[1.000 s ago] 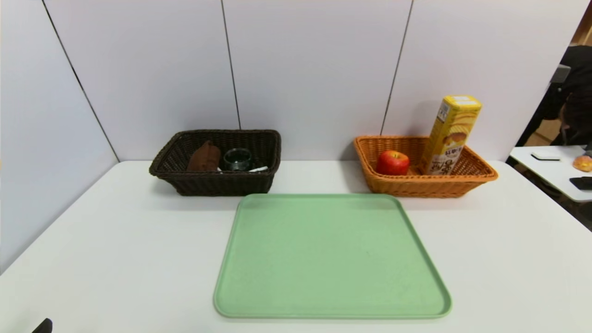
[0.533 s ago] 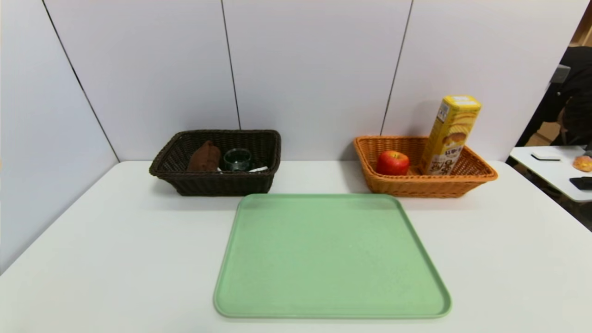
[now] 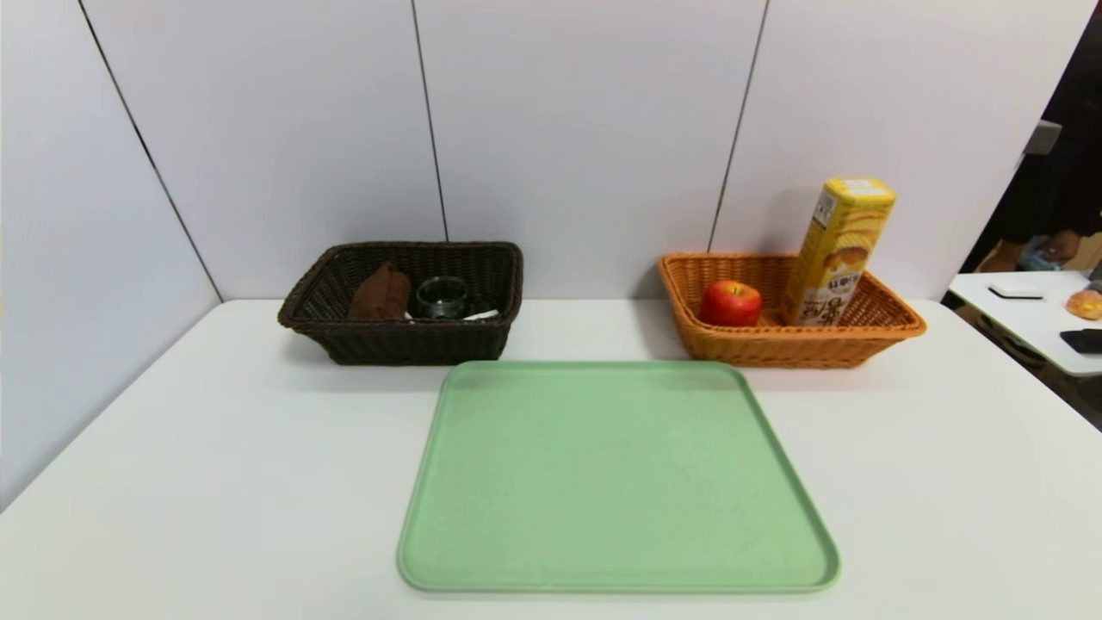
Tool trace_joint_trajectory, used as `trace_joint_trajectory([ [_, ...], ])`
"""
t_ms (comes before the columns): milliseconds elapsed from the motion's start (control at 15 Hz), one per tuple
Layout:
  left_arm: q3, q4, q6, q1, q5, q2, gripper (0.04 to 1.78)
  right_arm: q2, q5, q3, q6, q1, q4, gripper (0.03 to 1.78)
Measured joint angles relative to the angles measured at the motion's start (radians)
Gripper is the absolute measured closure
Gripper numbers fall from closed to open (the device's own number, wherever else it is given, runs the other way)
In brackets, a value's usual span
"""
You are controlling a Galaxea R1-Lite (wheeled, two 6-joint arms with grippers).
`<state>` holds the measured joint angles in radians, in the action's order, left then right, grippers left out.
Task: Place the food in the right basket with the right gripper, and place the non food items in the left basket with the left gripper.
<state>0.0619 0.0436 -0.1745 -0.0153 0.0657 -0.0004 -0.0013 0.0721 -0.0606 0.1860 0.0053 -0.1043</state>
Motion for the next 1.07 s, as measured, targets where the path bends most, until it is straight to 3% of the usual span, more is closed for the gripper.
trace_joint_trajectory([
  [200, -0.043, -0.009, -0.014, 0.000, -0.010, -0.001, 0.13, 0.000, -0.017, 0.022, -0.013, 0.000, 0.002, 0.11],
  [533, -0.048, -0.010, 0.165, 0.003, -0.060, -0.001, 0.13, 0.000, -0.072, 0.022, -0.178, 0.000, 0.006, 0.11],
  [1067, -0.048, -0.012, 0.173, 0.005, -0.063, -0.001, 0.13, 0.000, -0.075, 0.029, -0.190, -0.003, 0.023, 0.11],
])
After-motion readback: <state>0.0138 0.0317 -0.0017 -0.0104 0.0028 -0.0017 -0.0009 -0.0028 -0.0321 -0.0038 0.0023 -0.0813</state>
